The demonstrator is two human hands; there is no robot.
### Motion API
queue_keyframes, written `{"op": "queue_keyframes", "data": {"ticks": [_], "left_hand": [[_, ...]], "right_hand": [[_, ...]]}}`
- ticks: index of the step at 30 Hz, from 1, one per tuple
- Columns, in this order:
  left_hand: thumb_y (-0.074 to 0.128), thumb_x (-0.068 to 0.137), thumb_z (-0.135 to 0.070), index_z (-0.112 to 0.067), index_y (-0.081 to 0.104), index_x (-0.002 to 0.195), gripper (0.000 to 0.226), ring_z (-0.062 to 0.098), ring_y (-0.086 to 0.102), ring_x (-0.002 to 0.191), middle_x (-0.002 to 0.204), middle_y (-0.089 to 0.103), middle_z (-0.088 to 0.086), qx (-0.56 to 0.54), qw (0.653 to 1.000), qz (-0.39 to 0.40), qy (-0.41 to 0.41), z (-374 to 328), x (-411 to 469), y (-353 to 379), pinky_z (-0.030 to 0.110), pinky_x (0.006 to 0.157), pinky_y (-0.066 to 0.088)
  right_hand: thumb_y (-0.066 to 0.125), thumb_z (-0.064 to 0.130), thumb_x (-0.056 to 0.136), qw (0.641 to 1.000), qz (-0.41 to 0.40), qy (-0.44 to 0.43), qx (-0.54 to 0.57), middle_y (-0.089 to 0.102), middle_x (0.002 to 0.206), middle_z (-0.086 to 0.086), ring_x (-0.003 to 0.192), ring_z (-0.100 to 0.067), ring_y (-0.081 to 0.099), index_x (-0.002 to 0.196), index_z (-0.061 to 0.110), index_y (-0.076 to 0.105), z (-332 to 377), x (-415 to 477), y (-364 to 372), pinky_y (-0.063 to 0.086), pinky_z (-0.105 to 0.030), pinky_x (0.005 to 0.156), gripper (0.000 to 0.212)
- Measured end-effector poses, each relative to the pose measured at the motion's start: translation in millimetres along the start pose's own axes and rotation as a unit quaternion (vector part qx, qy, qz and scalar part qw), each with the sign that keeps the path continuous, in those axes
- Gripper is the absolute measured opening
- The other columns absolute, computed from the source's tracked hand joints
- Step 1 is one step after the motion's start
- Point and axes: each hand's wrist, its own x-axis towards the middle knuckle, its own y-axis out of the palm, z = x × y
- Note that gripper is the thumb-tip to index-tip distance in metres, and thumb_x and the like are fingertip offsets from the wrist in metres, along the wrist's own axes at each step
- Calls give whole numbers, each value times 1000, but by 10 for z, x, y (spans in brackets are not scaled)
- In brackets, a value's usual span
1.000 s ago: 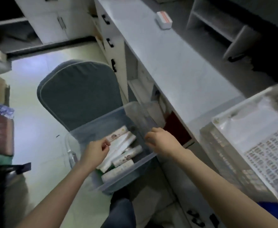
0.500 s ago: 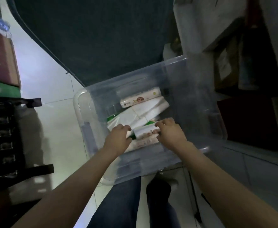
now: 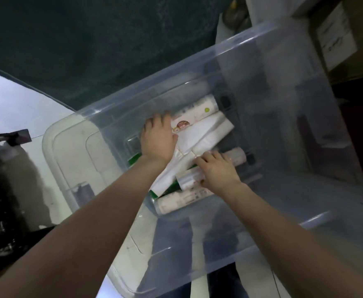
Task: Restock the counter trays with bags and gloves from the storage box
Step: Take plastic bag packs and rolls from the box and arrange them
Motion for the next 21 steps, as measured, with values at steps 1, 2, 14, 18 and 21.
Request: {"op": "queue_keyframes", "data": {"ticks": [1, 2, 14, 18, 21], "left_hand": [[58, 88, -30, -13, 31, 141, 61, 36, 42, 119, 135, 41, 19, 12, 1000, -4, -2, -9, -4, 25, 42, 97, 37], [58, 88, -30, -14, 31, 141, 62, 35, 41, 120, 136, 39, 19, 23, 1000, -8, -1, -7, -9, 48, 42, 97, 37], [62, 89, -30, -7, 46, 123, 45, 35, 54, 106, 117, 57, 18, -34, 999, -1, 10, 64, -385, -160, 46, 82, 47], [64, 87, -25, -5, 49, 124, 44, 37, 55, 98, 112, 59, 19, -91, 994, -37, 37, 94, -705, -407, 45, 76, 47], [65, 87, -24, -11, 50, 126, 44, 34, 55, 96, 110, 59, 15, -101, 990, -69, 77, 58, -899, -731, 40, 75, 46]], "right_hand": [[70, 28, 78, 1000, -4, -1, -5, 48, 131, -4, 124, -29, 40, 130, 25, 46, -2, -9, 11, 22, -48, 113, 57], [70, 28, 79, 1000, -6, -4, -11, 47, 131, -3, 124, -29, 39, 130, 24, 46, -10, -22, 20, 19, -50, 114, 57], [68, 37, 82, 998, -20, -10, 53, 40, 130, -4, 125, -27, 34, 132, 28, 45, 10, -394, -184, 19, -53, 113, 57], [68, 40, 80, 996, -80, -15, 45, 44, 123, -4, 119, -26, 38, 130, 27, 47, 44, -701, -458, 27, -45, 104, 56], [67, 42, 79, 990, -134, -11, 36, 45, 118, -5, 113, -26, 42, 126, 26, 48, 44, -1062, -761, 32, -45, 96, 53]]}}
